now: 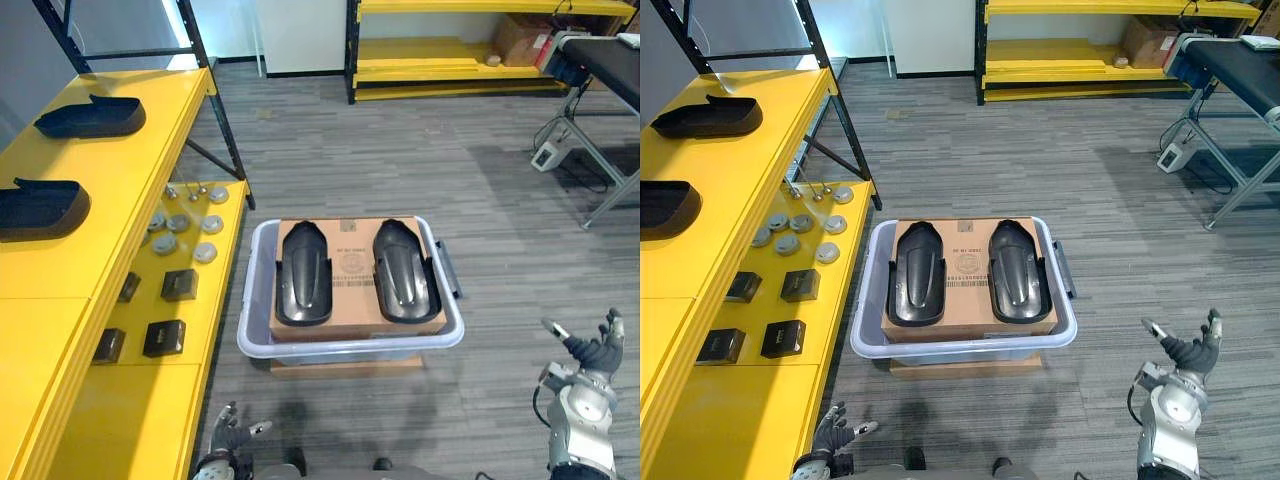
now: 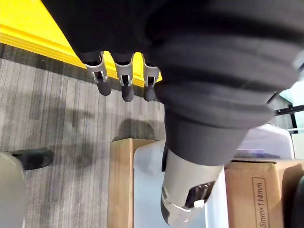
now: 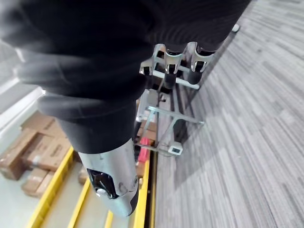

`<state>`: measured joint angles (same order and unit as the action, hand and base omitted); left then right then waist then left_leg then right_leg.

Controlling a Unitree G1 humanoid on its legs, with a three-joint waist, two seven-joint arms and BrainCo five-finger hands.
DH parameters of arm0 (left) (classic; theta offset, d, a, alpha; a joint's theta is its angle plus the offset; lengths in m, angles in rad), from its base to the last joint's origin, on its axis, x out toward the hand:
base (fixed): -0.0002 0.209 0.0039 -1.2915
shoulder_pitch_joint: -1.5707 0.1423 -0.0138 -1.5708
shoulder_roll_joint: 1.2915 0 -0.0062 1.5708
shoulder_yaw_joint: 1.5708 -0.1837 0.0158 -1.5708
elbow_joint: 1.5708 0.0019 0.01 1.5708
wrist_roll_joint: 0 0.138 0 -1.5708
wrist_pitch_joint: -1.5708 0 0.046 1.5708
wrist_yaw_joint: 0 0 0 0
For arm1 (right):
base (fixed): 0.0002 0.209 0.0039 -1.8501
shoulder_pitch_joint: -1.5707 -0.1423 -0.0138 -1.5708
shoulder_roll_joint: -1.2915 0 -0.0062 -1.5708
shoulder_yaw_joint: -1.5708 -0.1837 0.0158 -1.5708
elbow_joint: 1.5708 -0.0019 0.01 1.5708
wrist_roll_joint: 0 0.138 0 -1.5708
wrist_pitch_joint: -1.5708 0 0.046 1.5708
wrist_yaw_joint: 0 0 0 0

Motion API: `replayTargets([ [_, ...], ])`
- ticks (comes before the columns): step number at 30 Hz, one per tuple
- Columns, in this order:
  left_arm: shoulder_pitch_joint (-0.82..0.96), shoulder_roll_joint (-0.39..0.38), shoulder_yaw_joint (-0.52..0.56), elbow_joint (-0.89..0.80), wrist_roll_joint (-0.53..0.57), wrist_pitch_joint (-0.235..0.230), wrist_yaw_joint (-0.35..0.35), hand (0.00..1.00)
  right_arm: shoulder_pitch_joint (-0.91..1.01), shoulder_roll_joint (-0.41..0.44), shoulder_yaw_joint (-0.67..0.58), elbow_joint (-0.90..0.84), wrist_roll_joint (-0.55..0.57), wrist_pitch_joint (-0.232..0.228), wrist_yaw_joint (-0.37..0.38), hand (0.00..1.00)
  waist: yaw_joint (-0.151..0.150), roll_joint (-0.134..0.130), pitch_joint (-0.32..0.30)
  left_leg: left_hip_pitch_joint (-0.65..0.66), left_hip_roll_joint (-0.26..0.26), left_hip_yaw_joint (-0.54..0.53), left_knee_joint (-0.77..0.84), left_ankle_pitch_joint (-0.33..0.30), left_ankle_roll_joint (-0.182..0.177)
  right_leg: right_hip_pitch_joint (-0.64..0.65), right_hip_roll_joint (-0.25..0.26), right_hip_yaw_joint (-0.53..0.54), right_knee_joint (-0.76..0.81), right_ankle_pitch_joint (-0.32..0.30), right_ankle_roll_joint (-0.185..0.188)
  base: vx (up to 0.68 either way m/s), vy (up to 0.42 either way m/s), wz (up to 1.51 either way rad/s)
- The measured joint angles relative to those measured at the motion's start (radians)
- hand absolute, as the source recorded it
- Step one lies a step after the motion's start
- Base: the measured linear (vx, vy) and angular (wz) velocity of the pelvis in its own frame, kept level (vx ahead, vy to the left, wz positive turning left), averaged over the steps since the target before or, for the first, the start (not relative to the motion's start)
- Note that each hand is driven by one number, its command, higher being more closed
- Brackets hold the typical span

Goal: Walk over and take plastic housings, then place them on the shelf

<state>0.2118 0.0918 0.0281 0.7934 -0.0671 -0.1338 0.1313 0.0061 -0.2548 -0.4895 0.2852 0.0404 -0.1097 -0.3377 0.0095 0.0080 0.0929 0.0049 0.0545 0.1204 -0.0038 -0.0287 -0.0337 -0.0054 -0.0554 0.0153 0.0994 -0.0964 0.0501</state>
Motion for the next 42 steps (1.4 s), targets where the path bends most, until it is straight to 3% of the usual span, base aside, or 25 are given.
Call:
replayTargets([
  [7,-0.001,0.0,-0.039,-0.002,-0.001,-0.001,0.001,0.0,-0.182,-0.088,0.148,0.021,-0.096,0.01,-0.034,0.0,0.002,0.025,0.023,-0.057,-0.01,-0.021,-0.033,0.056,0.014,-0.053,-0.006,-0.017,-0.018,0.041,0.005,-0.07,0.005,0.09],
  [13,-0.036,-0.006,-0.074,-0.009,-0.02,-0.007,0.006,0.0,-0.427,-0.128,0.268,0.3,-0.113,0.05,-0.03,0.0,0.014,0.061,0.121,-0.125,-0.021,-0.068,-0.068,0.12,0.02,-0.116,-0.014,-0.052,-0.023,0.079,0.012,-0.13,0.007,0.18],
  [16,-0.066,-0.007,-0.087,-0.011,-0.036,-0.009,0.013,0.0,-0.511,-0.138,0.285,0.406,-0.113,0.061,-0.03,0.0,0.034,0.063,0.161,-0.161,-0.024,-0.078,-0.068,0.135,0.023,-0.143,-0.016,-0.057,-0.034,0.097,0.016,-0.08,0.011,0.07],
  [24,-0.109,-0.009,-0.112,-0.034,-0.057,-0.029,0.062,0.0,-0.736,-0.17,0.292,0.684,-0.111,0.096,-0.057,0.0,0.036,0.077,0.246,-0.238,-0.034,-0.13,-0.069,0.168,0.029,-0.196,-0.022,-0.105,-0.034,0.103,0.015,0.0,0.0,0.18],
  [25,-0.117,-0.012,-0.115,-0.035,-0.059,-0.029,0.067,0.0,-0.764,-0.173,0.281,0.721,-0.109,0.098,-0.061,1.0,0.035,0.081,0.259,-0.245,-0.035,-0.142,-0.071,0.171,0.028,-0.2,-0.022,-0.112,-0.034,0.104,0.014,0.04,-0.019,0.14],
  [31,-0.146,-0.012,-0.145,-0.038,-0.079,-0.031,0.079,0.0,-0.853,-0.197,0.232,0.802,-0.05,0.108,-0.078,1.0,0.036,0.088,0.302,-0.256,-0.036,-0.165,-0.09,0.19,0.023,-0.212,-0.023,-0.127,-0.033,0.104,0.013,0.02,-0.014,0.08],
  [37,-0.154,-0.012,-0.155,-0.033,-0.08,-0.031,0.09,0.0,-0.877,-0.226,0.235,0.833,-0.029,0.093,-0.098,1.0,0.035,0.087,0.303,-0.266,-0.035,-0.164,-0.09,0.19,0.023,-0.228,-0.022,-0.121,-0.028,0.105,0.012,0.0,-0.002,-0.02],
  [42,-0.162,-0.012,-0.155,-0.037,-0.08,-0.031,0.092,0.0,-0.798,-0.216,0.249,0.673,-0.02,0.091,-0.117,1.0,0.035,0.084,0.304,-0.255,-0.034,-0.148,-0.09,0.189,0.023,-0.224,-0.022,-0.105,-0.028,0.106,0.01,0.03,-0.012,-0.09],
])
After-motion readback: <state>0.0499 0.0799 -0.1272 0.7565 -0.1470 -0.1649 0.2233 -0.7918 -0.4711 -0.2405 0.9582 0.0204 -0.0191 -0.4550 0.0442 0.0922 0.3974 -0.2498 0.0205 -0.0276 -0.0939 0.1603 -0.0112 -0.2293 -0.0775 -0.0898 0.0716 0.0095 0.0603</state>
